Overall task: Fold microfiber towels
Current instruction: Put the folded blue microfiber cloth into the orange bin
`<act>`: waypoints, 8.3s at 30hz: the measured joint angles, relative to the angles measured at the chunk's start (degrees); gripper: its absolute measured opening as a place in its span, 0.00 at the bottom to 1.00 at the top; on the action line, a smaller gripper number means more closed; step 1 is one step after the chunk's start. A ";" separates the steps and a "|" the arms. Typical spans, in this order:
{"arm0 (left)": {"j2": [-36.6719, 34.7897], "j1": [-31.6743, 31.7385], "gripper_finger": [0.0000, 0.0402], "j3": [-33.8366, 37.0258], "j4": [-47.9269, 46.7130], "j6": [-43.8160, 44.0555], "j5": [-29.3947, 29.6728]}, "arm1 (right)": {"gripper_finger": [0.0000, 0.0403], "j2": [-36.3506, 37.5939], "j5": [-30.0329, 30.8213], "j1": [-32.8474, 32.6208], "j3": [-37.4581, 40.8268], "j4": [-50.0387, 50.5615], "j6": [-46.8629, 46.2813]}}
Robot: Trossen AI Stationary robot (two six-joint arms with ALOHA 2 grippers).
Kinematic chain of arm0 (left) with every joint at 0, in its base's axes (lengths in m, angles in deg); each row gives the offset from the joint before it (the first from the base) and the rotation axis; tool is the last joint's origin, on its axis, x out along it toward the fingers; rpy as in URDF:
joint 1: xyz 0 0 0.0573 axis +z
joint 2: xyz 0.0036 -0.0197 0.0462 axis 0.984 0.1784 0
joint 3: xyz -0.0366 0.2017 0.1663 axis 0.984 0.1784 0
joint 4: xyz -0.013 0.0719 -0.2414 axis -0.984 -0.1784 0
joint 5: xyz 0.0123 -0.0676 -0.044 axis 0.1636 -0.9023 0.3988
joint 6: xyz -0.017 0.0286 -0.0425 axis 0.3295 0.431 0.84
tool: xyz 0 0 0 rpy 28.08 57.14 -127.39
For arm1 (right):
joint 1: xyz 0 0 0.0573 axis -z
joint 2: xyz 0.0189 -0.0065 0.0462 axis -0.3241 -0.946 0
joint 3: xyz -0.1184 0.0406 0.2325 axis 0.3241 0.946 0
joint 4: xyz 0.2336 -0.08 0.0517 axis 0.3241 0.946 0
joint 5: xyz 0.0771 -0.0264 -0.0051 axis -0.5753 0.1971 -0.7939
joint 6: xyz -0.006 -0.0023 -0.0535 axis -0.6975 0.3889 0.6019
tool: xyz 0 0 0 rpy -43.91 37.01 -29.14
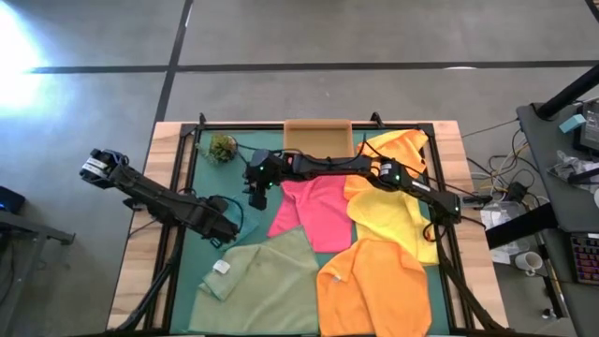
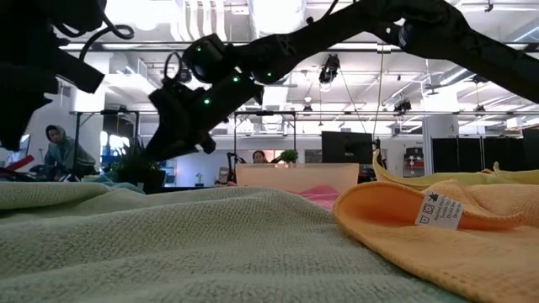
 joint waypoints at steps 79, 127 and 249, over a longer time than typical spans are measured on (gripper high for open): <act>12.22 -10.77 0.07 2.16 21.68 -10.34 1.73 | 0.34 0.85 -26.55 -5.30 3.48 3.30 32.20; 15.01 -16.17 0.43 2.88 17.70 -5.75 2.73 | 0.34 0.88 -26.53 -5.30 3.48 3.39 30.12; 5.16 35.59 0.00 -25.41 40.47 -92.86 7.87 | 0.02 30.97 25.61 1.28 11.52 35.73 10.34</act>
